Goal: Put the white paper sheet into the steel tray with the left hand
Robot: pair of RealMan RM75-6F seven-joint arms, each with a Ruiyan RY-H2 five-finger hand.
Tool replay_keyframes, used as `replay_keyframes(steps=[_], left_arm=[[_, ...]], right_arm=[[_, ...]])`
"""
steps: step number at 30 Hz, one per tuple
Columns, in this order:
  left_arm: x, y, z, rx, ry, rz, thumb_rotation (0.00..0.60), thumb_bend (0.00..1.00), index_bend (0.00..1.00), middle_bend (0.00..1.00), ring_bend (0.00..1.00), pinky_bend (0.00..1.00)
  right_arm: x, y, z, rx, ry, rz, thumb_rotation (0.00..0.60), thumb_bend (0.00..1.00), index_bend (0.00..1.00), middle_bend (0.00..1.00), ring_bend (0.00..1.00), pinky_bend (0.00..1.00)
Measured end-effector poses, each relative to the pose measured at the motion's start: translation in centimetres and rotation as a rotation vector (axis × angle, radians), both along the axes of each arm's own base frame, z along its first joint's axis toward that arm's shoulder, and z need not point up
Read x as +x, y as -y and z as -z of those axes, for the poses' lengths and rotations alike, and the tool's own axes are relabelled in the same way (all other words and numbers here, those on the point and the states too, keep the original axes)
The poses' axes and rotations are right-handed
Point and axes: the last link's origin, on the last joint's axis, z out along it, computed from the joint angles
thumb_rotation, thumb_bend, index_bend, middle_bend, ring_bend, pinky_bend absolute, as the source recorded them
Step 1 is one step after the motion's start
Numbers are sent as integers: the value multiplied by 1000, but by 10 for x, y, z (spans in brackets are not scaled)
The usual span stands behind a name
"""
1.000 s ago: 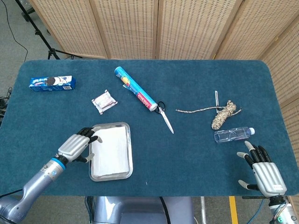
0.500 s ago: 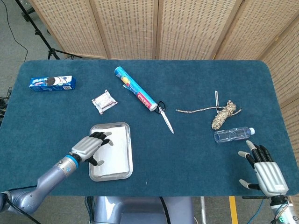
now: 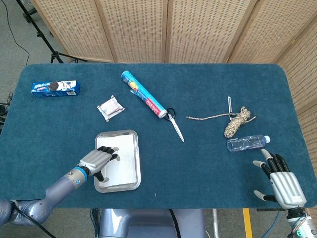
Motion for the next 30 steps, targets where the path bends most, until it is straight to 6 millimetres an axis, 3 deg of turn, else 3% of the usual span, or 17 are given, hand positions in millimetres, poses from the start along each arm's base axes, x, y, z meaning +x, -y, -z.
replay_keyframes(steps=[30], left_arm=[[-5,5,23,-21,-102,3,598,220,240,7,0,59]], right_arm=[[0,0,-4,-11,11,0,600,0,228,0,0,0]])
